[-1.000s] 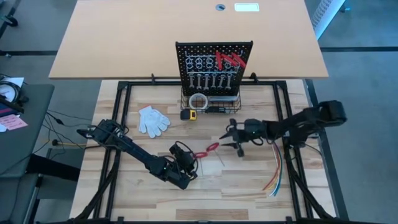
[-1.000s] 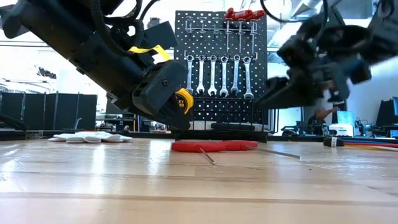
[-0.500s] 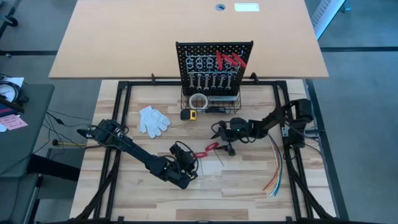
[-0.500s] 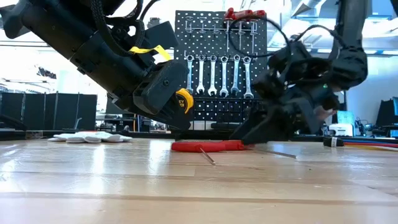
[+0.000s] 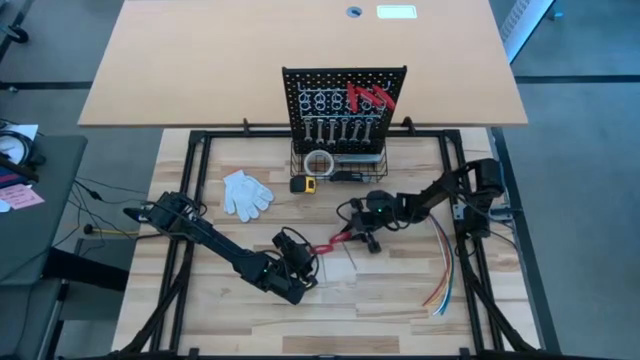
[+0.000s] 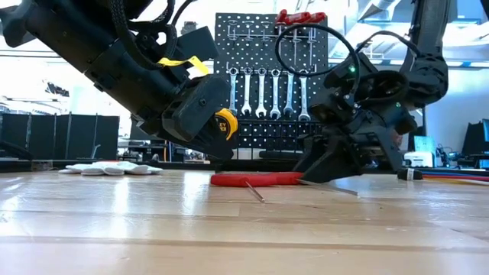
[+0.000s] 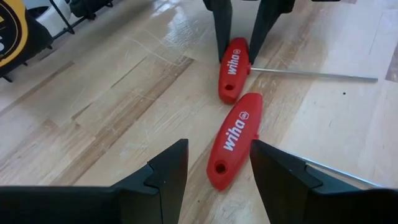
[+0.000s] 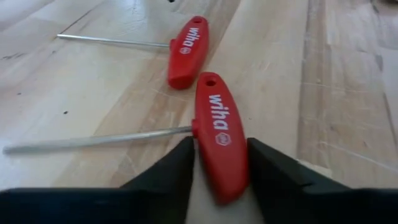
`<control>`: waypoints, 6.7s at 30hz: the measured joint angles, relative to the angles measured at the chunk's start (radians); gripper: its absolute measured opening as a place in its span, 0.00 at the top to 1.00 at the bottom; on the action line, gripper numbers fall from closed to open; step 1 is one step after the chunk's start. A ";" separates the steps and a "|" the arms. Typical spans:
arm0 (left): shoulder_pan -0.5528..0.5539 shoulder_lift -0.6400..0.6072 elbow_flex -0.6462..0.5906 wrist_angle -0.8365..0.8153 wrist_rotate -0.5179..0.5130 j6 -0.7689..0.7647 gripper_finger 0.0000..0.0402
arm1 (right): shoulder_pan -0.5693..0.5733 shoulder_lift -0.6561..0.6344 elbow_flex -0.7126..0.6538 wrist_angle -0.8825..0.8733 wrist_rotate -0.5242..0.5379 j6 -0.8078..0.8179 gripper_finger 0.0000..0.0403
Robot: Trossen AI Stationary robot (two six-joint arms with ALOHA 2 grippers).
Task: Hang tools onto peg board
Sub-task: Hang the red allen wrench on the peg board
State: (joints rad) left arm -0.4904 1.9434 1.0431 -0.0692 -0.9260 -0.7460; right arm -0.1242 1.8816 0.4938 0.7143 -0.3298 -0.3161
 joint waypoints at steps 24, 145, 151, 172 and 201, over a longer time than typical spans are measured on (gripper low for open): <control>0.000 0.000 0.000 -0.002 0.000 0.001 0.58 | 0.450 -0.612 0.087 -0.048 1.286 -0.652 0.78; 0.044 0.084 0.001 0.171 0.154 0.272 0.51 | 0.763 -0.404 -0.044 -0.195 1.146 0.153 0.65; 0.048 0.085 0.000 0.181 0.152 0.271 0.45 | 0.724 -0.341 -0.045 -0.162 1.142 0.153 0.65; 0.103 0.086 0.000 0.236 0.237 0.426 0.44 | 0.439 -0.133 0.009 -0.030 0.586 0.364 0.46; 0.121 0.088 0.001 0.247 0.407 0.504 0.79 | 0.495 -0.054 0.106 -0.161 0.683 0.342 0.55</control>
State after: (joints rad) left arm -0.3691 2.0314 1.0444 0.1781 -0.5192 -0.2419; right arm 0.3712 1.8277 0.5998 0.5533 0.3532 0.0263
